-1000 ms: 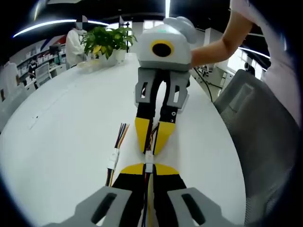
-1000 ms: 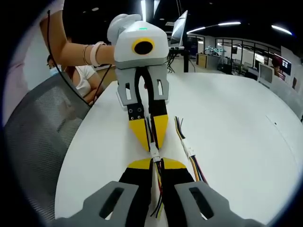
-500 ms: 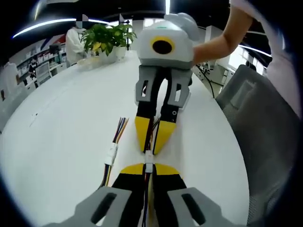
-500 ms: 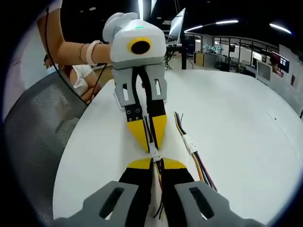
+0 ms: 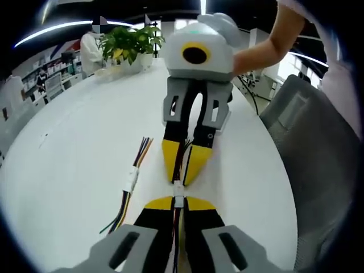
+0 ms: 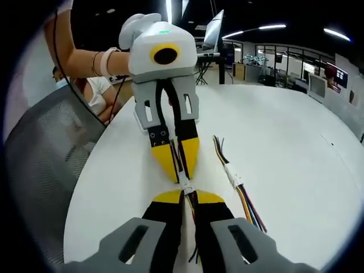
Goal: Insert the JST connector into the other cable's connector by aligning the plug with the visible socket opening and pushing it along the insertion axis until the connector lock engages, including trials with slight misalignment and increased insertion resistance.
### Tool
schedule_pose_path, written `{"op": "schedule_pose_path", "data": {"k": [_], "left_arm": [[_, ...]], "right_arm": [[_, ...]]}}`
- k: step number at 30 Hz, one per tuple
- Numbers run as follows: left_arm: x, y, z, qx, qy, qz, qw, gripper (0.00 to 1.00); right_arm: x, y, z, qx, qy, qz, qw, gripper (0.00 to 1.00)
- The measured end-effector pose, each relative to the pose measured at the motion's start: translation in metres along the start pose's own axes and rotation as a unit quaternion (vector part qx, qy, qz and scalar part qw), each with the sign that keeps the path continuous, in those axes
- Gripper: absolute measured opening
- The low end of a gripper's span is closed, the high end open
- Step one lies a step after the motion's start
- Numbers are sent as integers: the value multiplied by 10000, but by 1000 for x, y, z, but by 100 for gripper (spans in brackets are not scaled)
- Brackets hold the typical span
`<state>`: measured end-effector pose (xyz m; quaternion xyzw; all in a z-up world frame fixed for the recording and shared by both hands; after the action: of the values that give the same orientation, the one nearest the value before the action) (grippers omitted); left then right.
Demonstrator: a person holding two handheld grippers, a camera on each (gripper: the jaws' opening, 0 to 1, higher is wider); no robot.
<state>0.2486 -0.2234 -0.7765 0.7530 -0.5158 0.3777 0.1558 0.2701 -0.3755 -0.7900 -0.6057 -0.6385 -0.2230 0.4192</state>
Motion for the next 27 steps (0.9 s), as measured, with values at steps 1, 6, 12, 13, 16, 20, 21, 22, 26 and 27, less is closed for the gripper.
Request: {"op": "schedule_pose_path", "data": {"k": [1, 6, 12, 13, 16, 20, 21, 22, 26, 27], "left_arm": [[0, 0, 0, 13, -4, -4, 10000, 0], [0, -1, -1, 121, -40, 21, 9999, 0], [1, -1, -8, 245, 63, -148, 9996, 1], [1, 0, -9, 266, 60, -147, 9995, 1], [2, 0, -11, 306, 50, -130, 9994, 2], [3, 0, -16, 318, 126, -260, 9991, 1], [2, 0, -16, 334, 142, -278, 9990, 1], [2, 0, -18, 363, 169, -295, 9988, 2], [7, 2, -24, 512, 428, -345, 9972, 4], [7, 1, -24, 574, 513, -347, 9964, 4]], "right_arm": [[0, 0, 0, -6, -1, -10, 10000, 4], [-1, 2, -1, -87, 8, 10, 10000, 4], [-1, -2, -4, -142, 69, 41, 9999, 4], [-1, -2, -4, -150, 81, 58, 9998, 4], [-2, -3, -6, -247, 109, 133, 9995, 7], [-1, -8, -8, -361, 192, 191, 9990, 9], [0, -10, -9, -403, 226, 222, 9987, 9], [0, -12, -9, -423, 243, 233, 9985, 9], [6, -20, -11, -554, 413, 333, 9970, 12], [8, -22, -11, -582, 458, 358, 9966, 12]]}}
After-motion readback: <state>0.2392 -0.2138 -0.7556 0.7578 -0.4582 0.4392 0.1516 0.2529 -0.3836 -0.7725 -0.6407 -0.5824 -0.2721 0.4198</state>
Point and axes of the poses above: the point that each gripper's makers call its tool centre point, and the gripper's own axes: z roughly forward along the fingers, y roughly to its right, x roughly out of its top, the point moved 10 cm from there along -z, roughly backward along the fingers, and after that the axes turned 15 degrees about x, right-handed, at the moved point
